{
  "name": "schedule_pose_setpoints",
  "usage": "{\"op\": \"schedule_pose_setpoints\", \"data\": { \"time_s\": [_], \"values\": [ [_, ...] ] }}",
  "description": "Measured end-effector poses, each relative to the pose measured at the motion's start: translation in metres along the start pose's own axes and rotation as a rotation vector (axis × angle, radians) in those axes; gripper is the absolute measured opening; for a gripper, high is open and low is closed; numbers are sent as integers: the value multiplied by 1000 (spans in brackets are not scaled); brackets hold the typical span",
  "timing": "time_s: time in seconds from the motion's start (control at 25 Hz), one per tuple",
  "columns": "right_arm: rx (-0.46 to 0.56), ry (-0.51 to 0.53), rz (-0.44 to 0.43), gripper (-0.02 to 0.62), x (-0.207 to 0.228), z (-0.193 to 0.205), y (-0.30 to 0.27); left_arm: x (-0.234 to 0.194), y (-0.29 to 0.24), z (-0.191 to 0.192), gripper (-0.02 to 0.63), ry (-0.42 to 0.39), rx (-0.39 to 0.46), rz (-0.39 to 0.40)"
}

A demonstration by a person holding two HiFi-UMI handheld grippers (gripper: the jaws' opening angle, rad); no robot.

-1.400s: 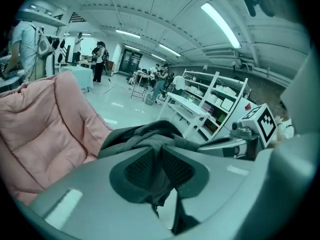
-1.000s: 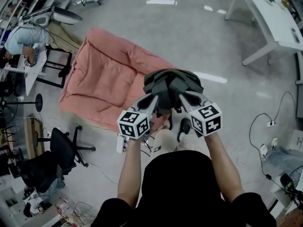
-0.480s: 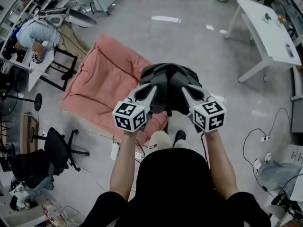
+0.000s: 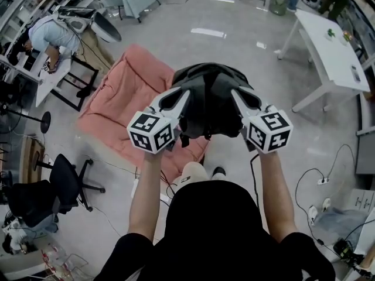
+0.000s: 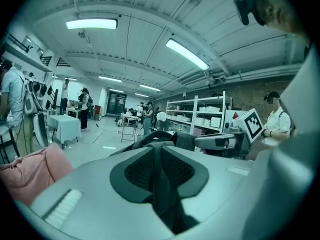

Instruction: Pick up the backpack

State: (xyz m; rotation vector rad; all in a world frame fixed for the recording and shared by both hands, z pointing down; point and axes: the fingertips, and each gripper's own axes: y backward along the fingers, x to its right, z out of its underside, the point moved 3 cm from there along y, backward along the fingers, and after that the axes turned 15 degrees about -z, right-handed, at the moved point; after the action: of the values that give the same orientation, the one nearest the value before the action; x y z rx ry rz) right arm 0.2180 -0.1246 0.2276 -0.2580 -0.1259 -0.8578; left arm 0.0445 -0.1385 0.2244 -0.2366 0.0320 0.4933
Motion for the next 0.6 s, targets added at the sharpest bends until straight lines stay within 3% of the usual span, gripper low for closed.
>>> {"op": "schedule_pose_setpoints", "data": {
  "time_s": [0.6],
  "values": [
    [112, 108, -19, 35, -12, -67, 9, 1, 18, -73, 52, -47, 153, -16]
  ]
}}
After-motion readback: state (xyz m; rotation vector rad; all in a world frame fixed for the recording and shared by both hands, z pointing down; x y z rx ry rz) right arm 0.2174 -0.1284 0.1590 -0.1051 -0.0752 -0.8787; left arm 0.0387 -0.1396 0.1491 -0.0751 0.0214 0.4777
